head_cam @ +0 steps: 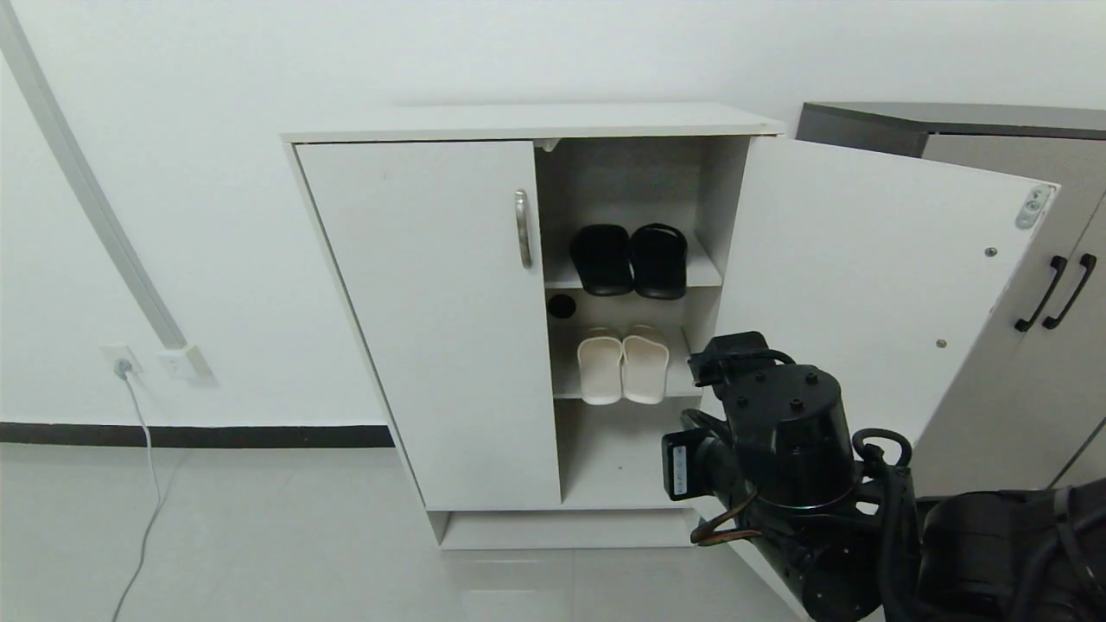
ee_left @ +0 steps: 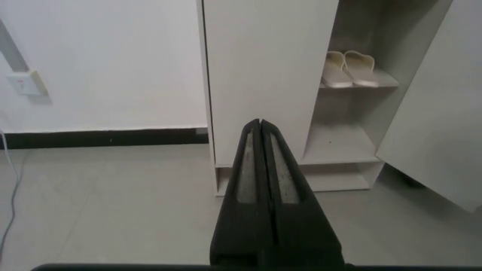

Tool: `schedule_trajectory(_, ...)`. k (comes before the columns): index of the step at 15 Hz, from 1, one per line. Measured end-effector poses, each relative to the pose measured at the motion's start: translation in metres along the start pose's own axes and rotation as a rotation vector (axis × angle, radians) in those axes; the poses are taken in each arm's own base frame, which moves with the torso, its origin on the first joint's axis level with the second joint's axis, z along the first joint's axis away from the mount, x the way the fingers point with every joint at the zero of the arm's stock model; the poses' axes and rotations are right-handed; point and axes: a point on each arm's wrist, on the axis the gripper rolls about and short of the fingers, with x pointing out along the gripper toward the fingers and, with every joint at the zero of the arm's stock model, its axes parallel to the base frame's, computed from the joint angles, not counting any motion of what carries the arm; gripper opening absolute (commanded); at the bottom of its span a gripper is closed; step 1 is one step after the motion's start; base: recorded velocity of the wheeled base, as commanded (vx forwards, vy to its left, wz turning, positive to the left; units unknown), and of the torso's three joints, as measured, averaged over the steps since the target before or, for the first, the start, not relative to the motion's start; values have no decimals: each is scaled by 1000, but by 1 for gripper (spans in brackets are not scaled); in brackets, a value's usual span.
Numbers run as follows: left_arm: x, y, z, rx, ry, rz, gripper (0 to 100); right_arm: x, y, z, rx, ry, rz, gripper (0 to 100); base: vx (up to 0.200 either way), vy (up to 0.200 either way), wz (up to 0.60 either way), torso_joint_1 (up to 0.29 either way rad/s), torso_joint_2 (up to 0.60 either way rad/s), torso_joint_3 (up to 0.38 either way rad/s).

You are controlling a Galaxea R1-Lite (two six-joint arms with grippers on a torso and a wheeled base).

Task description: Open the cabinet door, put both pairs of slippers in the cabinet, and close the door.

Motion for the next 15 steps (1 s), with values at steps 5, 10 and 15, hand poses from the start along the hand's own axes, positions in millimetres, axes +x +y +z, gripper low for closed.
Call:
schedule_trajectory(5,0,0,0,0,-1,0,0,-1,1,0,0,0,5,0,0,0,0,35,-391,-340)
schedule_trajectory(10,0,0,0,0,0,-1,0,-1,-1,-2,-3,4,1,0,0,0,0,110,-458,-349)
schedule_trajectory(15,0,0,0,0,0,0,0,-1,-1,-2,-4,6,1,0,0,0,0,151,-476,-322)
